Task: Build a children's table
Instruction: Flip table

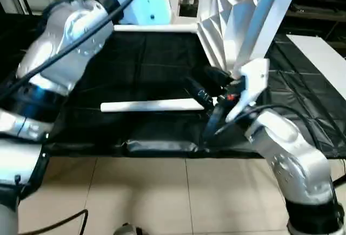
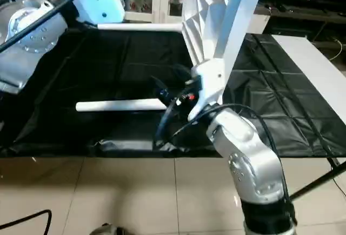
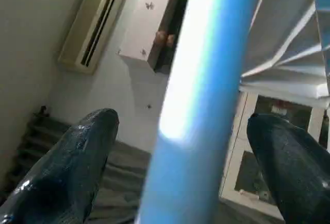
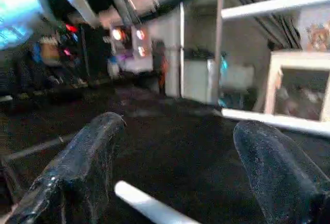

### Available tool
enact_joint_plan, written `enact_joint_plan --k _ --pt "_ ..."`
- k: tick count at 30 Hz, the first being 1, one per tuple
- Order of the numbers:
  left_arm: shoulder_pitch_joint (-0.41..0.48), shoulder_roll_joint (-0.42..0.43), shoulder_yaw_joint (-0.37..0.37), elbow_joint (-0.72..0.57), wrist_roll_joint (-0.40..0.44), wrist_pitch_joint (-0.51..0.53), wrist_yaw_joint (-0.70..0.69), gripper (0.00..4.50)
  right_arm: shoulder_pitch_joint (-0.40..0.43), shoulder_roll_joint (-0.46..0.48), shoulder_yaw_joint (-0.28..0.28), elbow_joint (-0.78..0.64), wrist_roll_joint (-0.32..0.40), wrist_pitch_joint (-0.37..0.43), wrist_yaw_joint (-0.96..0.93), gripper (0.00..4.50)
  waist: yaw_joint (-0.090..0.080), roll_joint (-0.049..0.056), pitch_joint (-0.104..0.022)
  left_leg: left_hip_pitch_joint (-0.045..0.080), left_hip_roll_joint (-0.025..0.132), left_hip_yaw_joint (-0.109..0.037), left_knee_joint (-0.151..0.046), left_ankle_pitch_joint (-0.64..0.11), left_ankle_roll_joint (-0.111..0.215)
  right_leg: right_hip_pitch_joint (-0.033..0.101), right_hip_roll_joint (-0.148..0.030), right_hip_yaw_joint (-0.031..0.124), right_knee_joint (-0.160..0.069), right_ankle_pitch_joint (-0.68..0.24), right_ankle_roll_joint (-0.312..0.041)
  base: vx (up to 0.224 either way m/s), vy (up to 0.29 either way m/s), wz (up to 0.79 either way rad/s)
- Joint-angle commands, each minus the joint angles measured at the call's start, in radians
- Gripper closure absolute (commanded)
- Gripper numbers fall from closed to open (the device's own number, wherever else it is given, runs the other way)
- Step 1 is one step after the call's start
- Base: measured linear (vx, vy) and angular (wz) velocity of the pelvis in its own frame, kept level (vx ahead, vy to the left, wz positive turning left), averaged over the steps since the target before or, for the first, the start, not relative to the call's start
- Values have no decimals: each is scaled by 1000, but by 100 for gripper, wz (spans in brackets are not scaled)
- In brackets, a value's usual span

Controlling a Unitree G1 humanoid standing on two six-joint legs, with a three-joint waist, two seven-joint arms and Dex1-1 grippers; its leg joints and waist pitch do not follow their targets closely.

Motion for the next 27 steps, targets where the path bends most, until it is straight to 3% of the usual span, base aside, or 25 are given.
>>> enact_joint_plan --k 1,11,27 --pt "-34 -14 4 30 8 -20 19 0 19 1 -21 -32 8 -41 25 69 2 22 -75 56 53 -40 -90 -365 -143 6 -49 28 -63 -135 -153 0 0 0" --pt "-44 -29 38 66 2 -27 35 74 42 7 -38 -45 25 -92 49 60 4 23 -73 55 53 -44 -91 -400 -138 4 -52 28 -70 -180 -153 0 0 0" --pt "-36 -61 88 52 -52 2 7 199 47 8 -32 -46 23 -114 61 60 6 21 -74 56 53 -41 -90 -389 -128 3 -51 29 -69 -161 -165 0 0 0"
